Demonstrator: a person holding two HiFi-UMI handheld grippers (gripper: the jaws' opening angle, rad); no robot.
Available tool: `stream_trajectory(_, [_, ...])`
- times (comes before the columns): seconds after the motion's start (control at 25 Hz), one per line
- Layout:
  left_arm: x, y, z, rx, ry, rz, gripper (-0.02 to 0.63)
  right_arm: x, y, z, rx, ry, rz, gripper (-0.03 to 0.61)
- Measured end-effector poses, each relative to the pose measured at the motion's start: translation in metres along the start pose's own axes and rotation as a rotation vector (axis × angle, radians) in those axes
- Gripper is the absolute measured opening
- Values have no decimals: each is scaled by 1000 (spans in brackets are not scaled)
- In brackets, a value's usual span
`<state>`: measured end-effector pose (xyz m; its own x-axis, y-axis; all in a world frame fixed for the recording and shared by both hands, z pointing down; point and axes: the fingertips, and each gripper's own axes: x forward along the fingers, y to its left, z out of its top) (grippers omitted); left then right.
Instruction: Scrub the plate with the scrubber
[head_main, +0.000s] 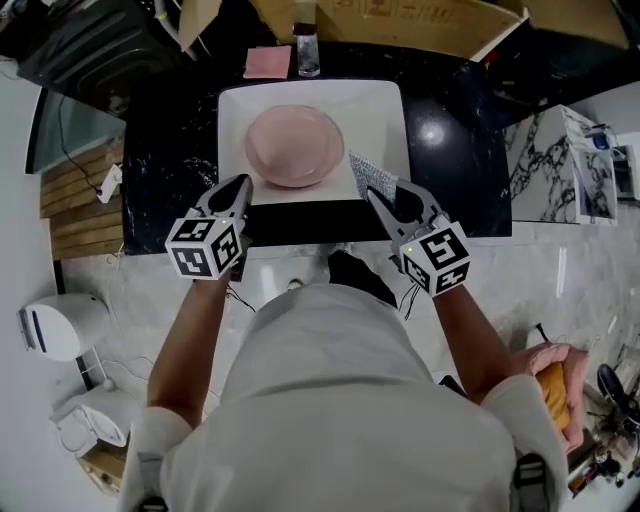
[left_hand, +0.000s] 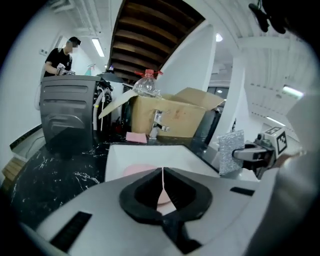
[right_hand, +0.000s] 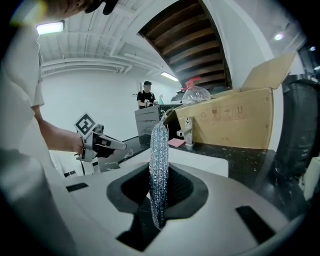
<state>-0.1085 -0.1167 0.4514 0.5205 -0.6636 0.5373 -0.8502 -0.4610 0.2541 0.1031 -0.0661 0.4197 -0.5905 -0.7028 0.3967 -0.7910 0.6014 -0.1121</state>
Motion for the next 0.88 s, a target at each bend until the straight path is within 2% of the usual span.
stream_trajectory(0.2, [-59,-30,-10,33,-63,-177,-3,-19,51,-11,10,-9,-35,77])
stream_trajectory(0.32, [-92,-43,-22,43,-73,-246,-3,-30,79,-14,9,-19,-46,77])
stream_trajectory(0.64, [-159,-59,-52,85,-97,-327,-5,-59,138,-26,5,-29,-78,77])
stream_trajectory(0.88, [-190,-62,-67,91,-110,-349,-3,-77,173,-29,-1,-36,-93,77])
